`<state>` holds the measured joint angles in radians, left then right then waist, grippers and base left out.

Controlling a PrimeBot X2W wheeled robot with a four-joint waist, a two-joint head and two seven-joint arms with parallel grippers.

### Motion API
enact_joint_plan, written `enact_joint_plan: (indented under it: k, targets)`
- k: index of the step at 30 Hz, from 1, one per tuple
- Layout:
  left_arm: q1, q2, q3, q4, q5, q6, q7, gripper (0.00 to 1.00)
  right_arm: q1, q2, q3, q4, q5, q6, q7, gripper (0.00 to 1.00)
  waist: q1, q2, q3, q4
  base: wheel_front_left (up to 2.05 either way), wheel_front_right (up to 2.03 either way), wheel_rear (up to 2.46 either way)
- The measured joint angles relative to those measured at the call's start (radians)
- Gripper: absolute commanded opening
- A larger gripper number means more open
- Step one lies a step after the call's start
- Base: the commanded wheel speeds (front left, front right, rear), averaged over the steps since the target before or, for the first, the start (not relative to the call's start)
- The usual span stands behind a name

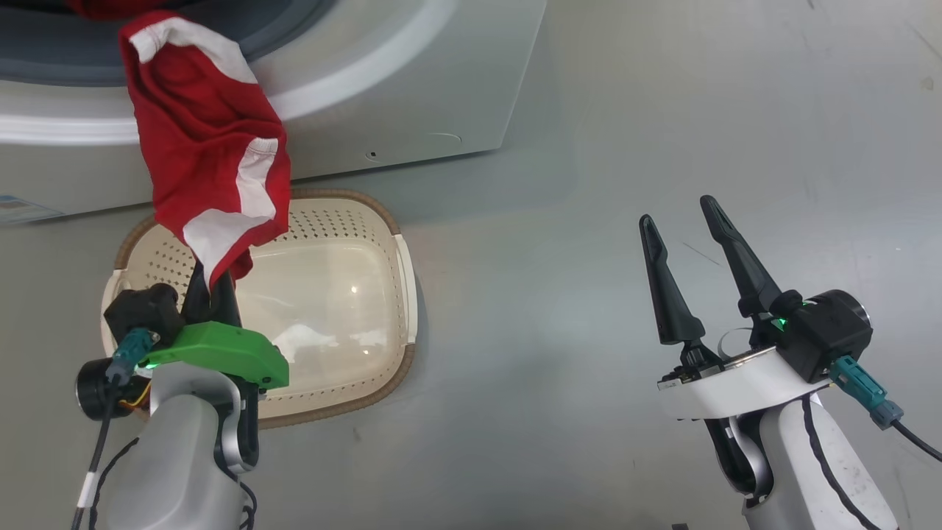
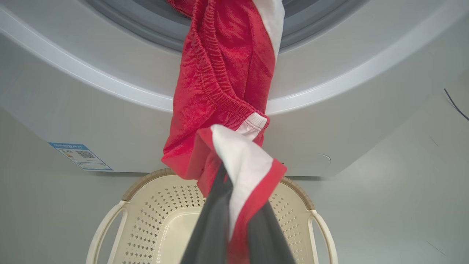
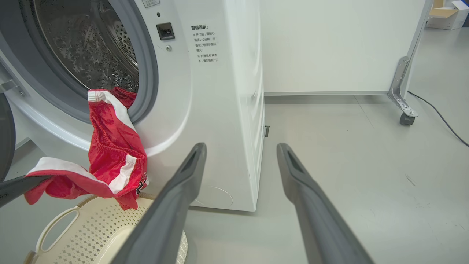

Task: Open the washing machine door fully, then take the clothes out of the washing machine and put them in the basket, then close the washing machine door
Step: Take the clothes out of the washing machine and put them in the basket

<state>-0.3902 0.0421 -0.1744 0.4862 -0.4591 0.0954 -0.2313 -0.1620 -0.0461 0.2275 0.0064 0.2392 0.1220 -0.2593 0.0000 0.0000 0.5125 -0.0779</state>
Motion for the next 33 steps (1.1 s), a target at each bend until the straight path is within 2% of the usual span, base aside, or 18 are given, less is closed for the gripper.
enact_joint_plan:
  k: [5,6,8,9,10,11,12,22,33]
  targets:
    - [-0.051,-0.002,0.006,0.085,-0.009,-0.005,0.000,0.00,-0.016,-0.004,-0.004,0.000,0.000,0.000,0.000,1.00,0.0000,0.0000,0.036,-0.014,0.00,0.00,0.00]
    - [-0.058,-0.002,0.007,0.104,-0.015,-0.007,0.000,0.03,-0.020,-0.004,-0.004,0.000,0.000,0.000,0.000,1.00,0.0000,0.0000,0.042,-0.016,0.00,0.00,0.00]
    - [-0.073,-0.003,0.010,0.142,-0.017,-0.011,0.000,0.47,-0.026,-0.004,-0.003,0.000,0.000,0.000,0.000,1.00,0.0000,0.0000,0.053,-0.021,0.00,0.00,0.00]
    - [-0.080,-0.003,0.012,0.159,-0.020,-0.012,0.000,0.47,-0.030,-0.004,0.000,0.001,0.000,0.000,0.000,1.00,0.0000,0.0000,0.058,-0.023,0.00,0.00,0.00]
    - [-0.087,-0.004,0.012,0.179,-0.026,-0.013,0.001,0.82,-0.035,-0.004,-0.001,0.001,0.000,0.000,0.000,1.00,0.0000,0.0000,0.063,-0.026,0.00,0.00,0.00]
    - [-0.093,-0.004,0.012,0.196,-0.027,-0.013,0.002,0.95,-0.039,-0.004,-0.002,0.000,0.001,0.000,0.000,1.00,0.0000,0.0000,0.067,-0.029,0.00,0.00,0.00]
    - [-0.098,-0.005,0.012,0.213,-0.027,-0.013,0.002,1.00,-0.041,-0.004,-0.002,0.000,0.001,0.000,0.000,1.00,0.0000,0.0000,0.072,-0.031,0.00,0.00,0.00]
    - [-0.162,-0.007,0.013,0.351,-0.043,-0.018,0.002,1.00,-0.056,-0.006,-0.012,0.007,0.005,0.000,0.000,1.00,0.0000,0.0000,0.091,-0.040,0.00,0.00,0.00]
    - [-0.197,-0.009,0.021,0.415,-0.052,-0.030,-0.007,1.00,-0.061,-0.006,-0.012,0.015,0.007,0.000,0.000,1.00,0.0000,0.0000,0.089,-0.041,0.00,0.00,0.00]
